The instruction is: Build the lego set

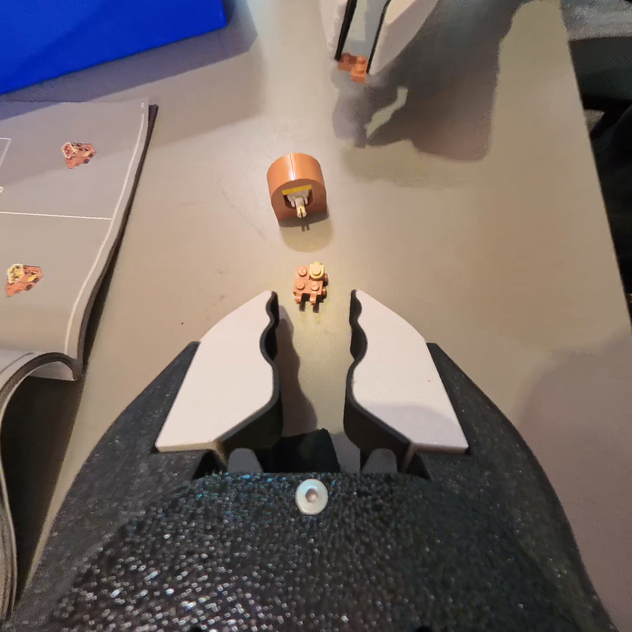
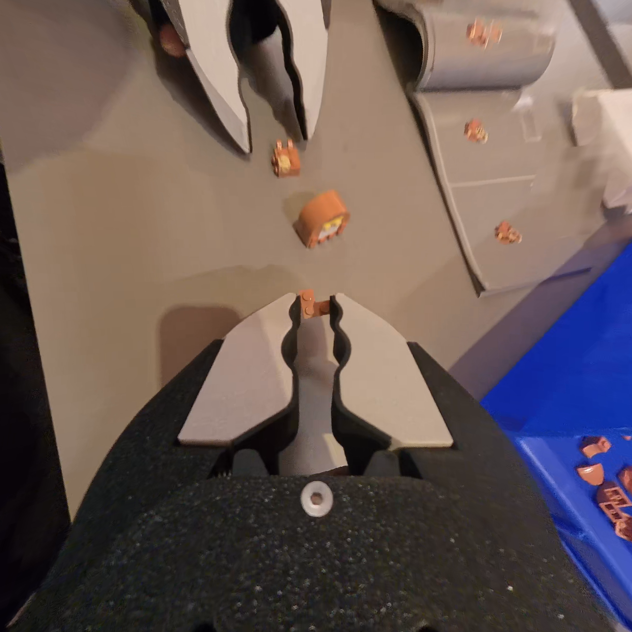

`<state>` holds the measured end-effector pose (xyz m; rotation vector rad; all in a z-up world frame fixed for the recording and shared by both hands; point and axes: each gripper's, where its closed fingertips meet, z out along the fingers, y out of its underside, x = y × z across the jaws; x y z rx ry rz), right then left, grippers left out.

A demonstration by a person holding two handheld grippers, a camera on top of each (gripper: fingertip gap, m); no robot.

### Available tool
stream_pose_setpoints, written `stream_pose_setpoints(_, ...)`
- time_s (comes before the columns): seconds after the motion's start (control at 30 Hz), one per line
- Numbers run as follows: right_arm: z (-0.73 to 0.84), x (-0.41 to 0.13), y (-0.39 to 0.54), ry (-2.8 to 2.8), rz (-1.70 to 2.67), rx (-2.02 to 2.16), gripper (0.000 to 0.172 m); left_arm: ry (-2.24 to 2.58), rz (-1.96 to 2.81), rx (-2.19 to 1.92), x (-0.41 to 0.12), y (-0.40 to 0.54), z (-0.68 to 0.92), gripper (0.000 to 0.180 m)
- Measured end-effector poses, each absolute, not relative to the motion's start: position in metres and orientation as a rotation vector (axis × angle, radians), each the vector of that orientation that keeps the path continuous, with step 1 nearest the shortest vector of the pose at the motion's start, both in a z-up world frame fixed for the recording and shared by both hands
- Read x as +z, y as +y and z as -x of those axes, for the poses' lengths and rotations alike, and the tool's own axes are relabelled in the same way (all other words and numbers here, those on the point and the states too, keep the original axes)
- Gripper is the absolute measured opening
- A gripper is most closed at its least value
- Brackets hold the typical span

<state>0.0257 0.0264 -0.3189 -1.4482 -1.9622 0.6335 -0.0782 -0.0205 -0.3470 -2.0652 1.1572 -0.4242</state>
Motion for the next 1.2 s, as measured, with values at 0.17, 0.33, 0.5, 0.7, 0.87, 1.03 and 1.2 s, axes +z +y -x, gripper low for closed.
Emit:
stream_pose_setpoints(0.17, 0.002, -0.287, 0.007, -1.867, 1.344, 0.712, 0.015, 1.084, 1.965, -0.560, -0.317, -0.023, 0.071, 0.035)
stream_pose_setpoints(0.33, 0.044, -0.271, -0.012, -1.739, 1.221, 0.695, 0.015, 0.907, 1.858, -0.901, -0.285, -0.029, 0.049, 0.021)
stream_pose_setpoints(0.5, 0.061, -0.276, -0.014, -1.665, 1.195, 0.644, 0.015, 0.735, 1.898, -1.076, -0.285, -0.024, 0.052, 0.019)
stream_pose_setpoints(0.7, 0.065, -0.274, -0.011, -1.619, 1.160, 0.580, 0.015, 0.656, 1.911, -1.189, -0.283, -0.025, 0.054, 0.013)
stream_pose_setpoints(0.87, 0.067, -0.277, -0.015, -1.640, 1.103, 0.547, 0.015, 0.572, 1.881, -1.322, -0.273, -0.025, 0.057, 0.014)
stream_pose_setpoints(1.03, 0.070, -0.276, -0.019, -1.622, 1.080, 0.548, 0.015, 0.560, 1.891, -1.339, -0.275, -0.026, 0.057, 0.011)
stream_pose_setpoints(1.2, 0.070, -0.278, -0.022, -1.648, 1.050, 0.551, 0.016, 0.553, 1.910, -1.370, -0.279, -0.027, 0.059, 0.005)
